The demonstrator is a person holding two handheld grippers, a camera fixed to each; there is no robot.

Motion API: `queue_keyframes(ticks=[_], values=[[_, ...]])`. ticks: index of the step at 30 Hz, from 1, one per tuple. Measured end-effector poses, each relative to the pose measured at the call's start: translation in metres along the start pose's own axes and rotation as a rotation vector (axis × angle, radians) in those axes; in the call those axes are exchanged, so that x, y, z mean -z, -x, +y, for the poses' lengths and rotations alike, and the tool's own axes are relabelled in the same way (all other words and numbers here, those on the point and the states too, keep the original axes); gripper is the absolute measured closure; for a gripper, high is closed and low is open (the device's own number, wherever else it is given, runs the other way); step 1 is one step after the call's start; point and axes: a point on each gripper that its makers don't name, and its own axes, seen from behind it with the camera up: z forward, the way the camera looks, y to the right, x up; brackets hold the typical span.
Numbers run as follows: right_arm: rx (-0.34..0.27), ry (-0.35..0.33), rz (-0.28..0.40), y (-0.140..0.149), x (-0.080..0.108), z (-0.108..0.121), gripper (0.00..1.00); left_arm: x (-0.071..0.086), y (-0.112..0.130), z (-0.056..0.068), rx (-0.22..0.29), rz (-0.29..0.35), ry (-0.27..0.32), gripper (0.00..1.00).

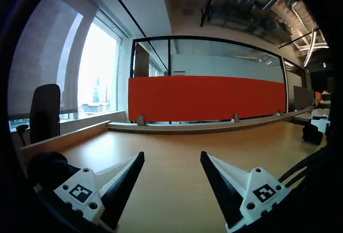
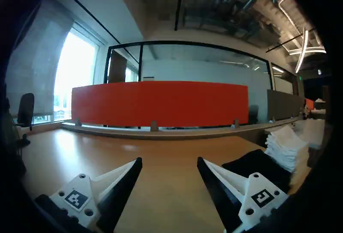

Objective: Fold towel

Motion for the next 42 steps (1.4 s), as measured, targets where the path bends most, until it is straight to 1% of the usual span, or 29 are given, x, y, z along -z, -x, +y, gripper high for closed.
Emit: queue_keyframes(ticks=[42], values=[[-0.001,-0.007,0.001,0.0024,0.0001,-0.0030,0.01,0.0002,-0.0008,-0.0003,0.000,0.000,0.000,0.03]])
